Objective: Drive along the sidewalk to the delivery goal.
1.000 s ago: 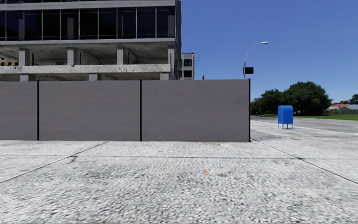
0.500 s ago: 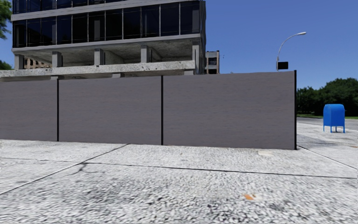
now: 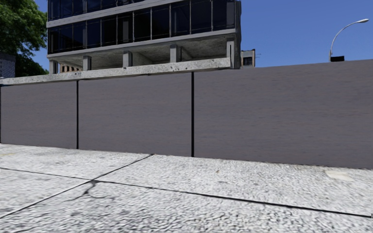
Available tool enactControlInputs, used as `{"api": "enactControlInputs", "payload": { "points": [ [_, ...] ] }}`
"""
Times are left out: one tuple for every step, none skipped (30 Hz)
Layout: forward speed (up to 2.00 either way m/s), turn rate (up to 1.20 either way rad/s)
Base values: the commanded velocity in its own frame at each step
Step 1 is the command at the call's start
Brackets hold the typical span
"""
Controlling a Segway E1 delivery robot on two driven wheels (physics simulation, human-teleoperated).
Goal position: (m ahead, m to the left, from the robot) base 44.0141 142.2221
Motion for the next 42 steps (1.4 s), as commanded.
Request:
{"api": "enactControlInputs", "payload": {
  "points": [
    [1.32,0.4],
    [1.32,0.4],
    [1.32,0.4],
    [1.32,0.4],
    [1.32,0.4],
    [1.32,0.4],
    [1.32,0.4],
    [1.32,0.4],
    [1.32,0.41],
    [1.32,0.41],
    [1.31,0.44],
    [1.3,0.46],
    [1.27,0.47],
    [1.22,0.47],
    [1.22,0.47],
    [1.14,0.47],
    [1.09,0.47],
    [1.07,0.47],
    [1.07,0.47],
    [1.07,0.47],
    [1.07,0.47],
    [1.07,0.47],
    [1.07,0.47],
    [1.07,0.47],
    [1.07,0.47],
    [1.07,0.47],
    [1.07,0.47],
    [1.07,0.47],
    [1.07,0.47],
    [1.07,0.47],
    [1.07,0.47],
    [1.07,0.47],
    [1.07,0.47],
    [1.07,0.47],
    [1.07,0.47],
    [1.07,0.47],
    [1.07,0.48],
    [1.07,0.5],
    [1.07,0.5],
    [1.07,0.51],
    [1.07,0.52],
    [1.07,0.52]
  ]
}}
